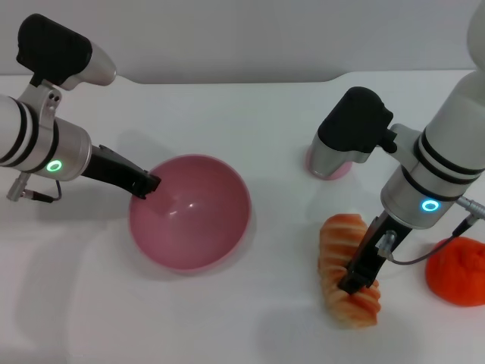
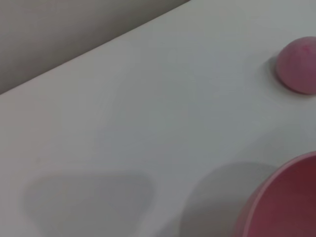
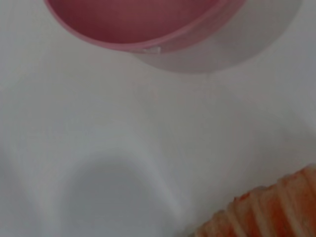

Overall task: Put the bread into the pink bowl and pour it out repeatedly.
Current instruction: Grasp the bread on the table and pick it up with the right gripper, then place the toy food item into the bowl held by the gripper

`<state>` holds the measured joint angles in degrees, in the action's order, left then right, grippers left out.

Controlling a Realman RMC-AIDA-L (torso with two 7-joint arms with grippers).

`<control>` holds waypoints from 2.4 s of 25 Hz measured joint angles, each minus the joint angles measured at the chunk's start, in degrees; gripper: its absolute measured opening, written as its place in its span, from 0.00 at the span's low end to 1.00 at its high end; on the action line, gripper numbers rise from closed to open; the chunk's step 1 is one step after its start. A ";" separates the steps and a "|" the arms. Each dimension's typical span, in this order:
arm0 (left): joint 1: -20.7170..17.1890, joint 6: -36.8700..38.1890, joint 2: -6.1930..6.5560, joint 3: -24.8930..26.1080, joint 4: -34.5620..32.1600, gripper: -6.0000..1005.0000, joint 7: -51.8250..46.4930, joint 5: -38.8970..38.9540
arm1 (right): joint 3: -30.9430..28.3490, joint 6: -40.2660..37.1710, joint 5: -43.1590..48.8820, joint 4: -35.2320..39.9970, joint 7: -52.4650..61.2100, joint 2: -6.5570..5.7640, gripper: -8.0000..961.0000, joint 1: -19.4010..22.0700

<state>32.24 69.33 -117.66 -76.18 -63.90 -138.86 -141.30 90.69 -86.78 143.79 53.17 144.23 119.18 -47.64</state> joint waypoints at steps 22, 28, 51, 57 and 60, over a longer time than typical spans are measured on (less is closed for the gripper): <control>0.04 0.49 -0.10 -0.27 -0.18 0.05 0.00 0.40 | 0.00 0.40 0.02 1.34 -0.18 0.00 0.16 1.82; 0.12 -0.05 -0.04 -0.27 -0.08 0.05 0.00 0.14 | -0.46 2.86 2.11 10.78 0.31 -0.21 0.15 4.59; 1.36 0.25 -0.01 -0.18 -0.18 0.05 -0.41 0.28 | 0.40 6.93 7.02 46.17 2.18 0.24 0.13 10.07; 2.82 0.02 -0.16 -0.27 0.02 0.05 -0.64 0.37 | 8.37 13.52 4.53 42.08 2.07 0.26 0.13 9.13; 3.49 0.03 -0.22 -0.49 0.07 0.05 -0.70 0.40 | 11.35 16.19 3.36 40.38 2.01 0.26 0.12 8.70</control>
<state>35.73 69.36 -117.88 -76.67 -63.83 -139.56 -140.90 102.04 -70.59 147.15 93.55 146.24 119.44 -38.93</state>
